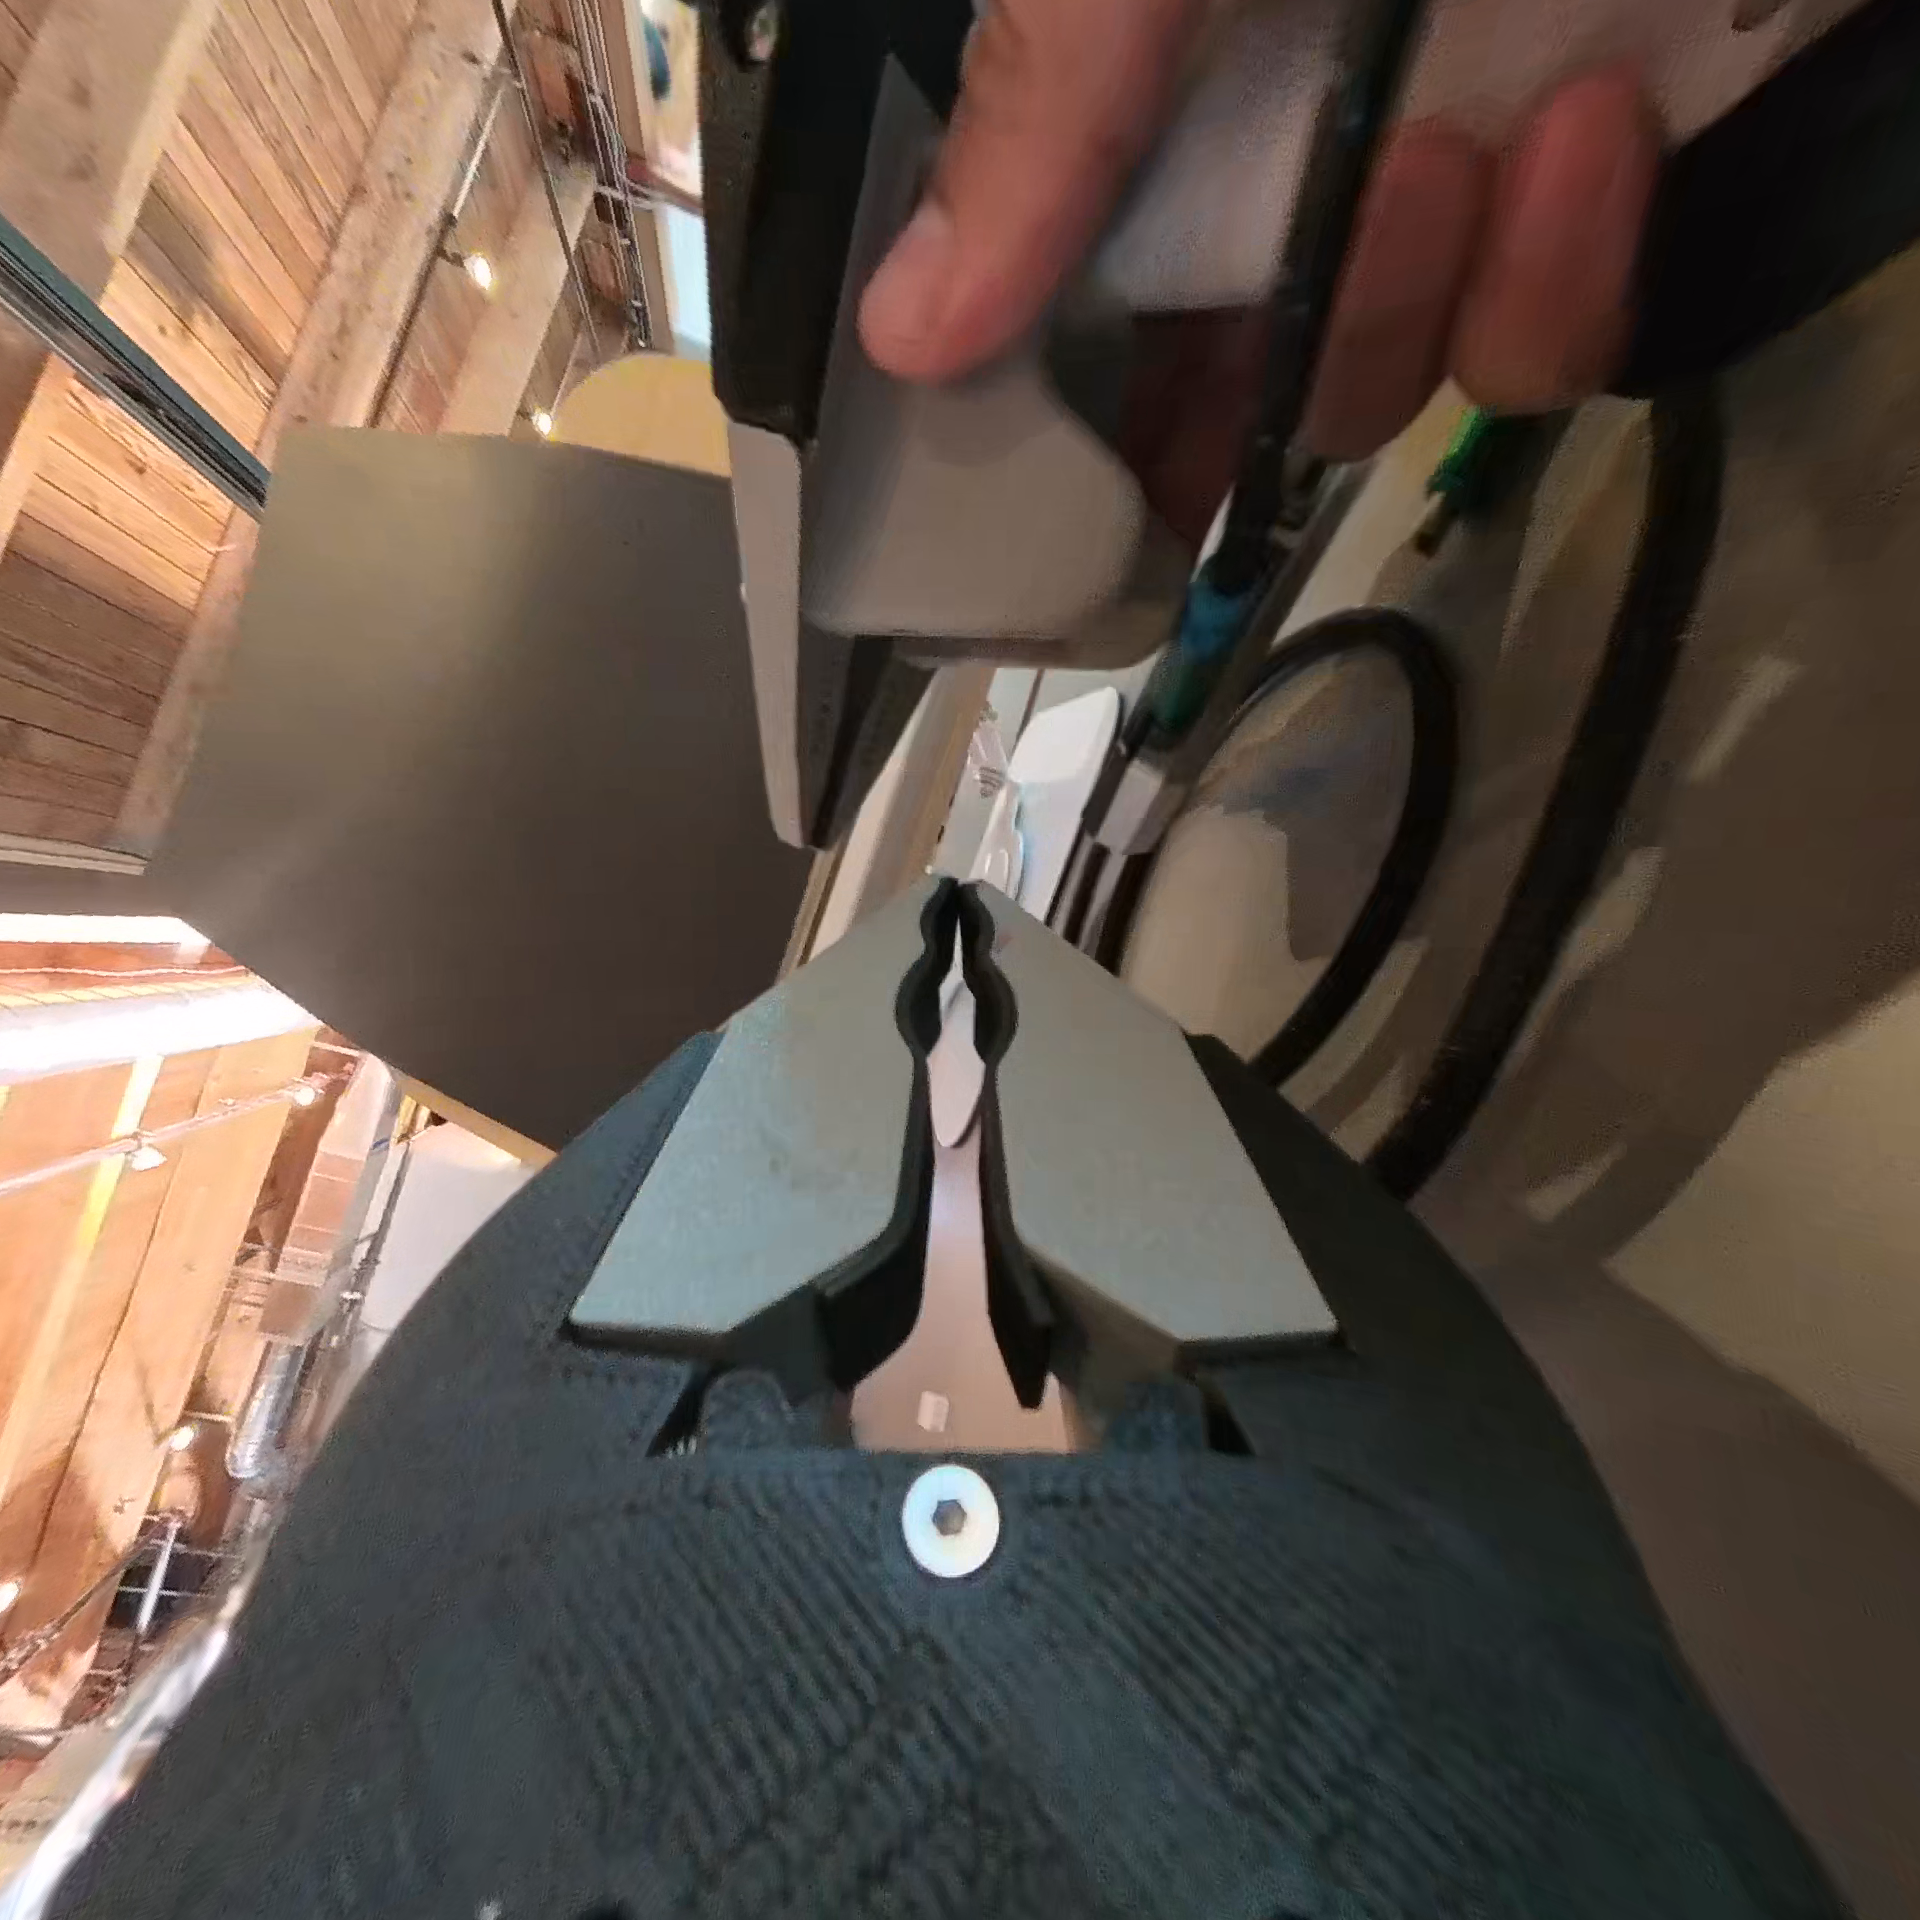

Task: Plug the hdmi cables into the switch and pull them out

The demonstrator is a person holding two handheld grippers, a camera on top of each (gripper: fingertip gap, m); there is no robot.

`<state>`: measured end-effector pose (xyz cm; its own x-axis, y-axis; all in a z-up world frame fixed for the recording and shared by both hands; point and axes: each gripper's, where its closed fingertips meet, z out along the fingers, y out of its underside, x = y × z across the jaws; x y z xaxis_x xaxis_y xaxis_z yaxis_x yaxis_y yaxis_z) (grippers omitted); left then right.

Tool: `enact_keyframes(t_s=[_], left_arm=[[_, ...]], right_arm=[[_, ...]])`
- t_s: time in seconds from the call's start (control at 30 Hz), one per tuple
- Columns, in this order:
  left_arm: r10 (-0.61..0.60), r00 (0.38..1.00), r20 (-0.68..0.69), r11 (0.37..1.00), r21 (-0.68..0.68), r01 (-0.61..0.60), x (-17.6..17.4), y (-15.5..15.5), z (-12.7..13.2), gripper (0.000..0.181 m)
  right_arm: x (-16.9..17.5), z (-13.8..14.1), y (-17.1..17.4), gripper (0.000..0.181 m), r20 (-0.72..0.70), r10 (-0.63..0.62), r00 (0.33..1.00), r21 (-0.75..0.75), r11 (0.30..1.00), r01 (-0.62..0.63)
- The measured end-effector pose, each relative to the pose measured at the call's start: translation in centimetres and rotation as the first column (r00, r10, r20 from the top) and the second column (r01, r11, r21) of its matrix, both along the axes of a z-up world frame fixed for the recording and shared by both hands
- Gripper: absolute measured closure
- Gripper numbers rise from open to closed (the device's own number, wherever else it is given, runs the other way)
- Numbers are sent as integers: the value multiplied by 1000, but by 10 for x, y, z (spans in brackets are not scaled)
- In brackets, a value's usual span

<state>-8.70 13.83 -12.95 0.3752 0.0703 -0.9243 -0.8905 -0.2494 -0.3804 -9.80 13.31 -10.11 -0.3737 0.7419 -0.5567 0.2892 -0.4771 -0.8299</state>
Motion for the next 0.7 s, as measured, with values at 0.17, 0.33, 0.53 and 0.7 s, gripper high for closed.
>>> enact_keyframes(t_s=[0.17,0.33,0.53,0.7], left_arm=[[40,979,199,993,-121,-16,-17,1,-28,181],[20,951,309,995,-103,13,-7,9,-32,148],[-20,967,252,993,-111,50,9,15,-35,141],[-1,958,287,995,-97,30,6,13,-33,148]], right_arm=[[1,5,11,181,-22,-45,999,-8,999,44],[4,9,22,181,-19,-70,997,-106,992,67],[5,9,22,181,-3,-61,998,-165,984,60],[4,4,22,181,4,-40,999,-175,984,40]])
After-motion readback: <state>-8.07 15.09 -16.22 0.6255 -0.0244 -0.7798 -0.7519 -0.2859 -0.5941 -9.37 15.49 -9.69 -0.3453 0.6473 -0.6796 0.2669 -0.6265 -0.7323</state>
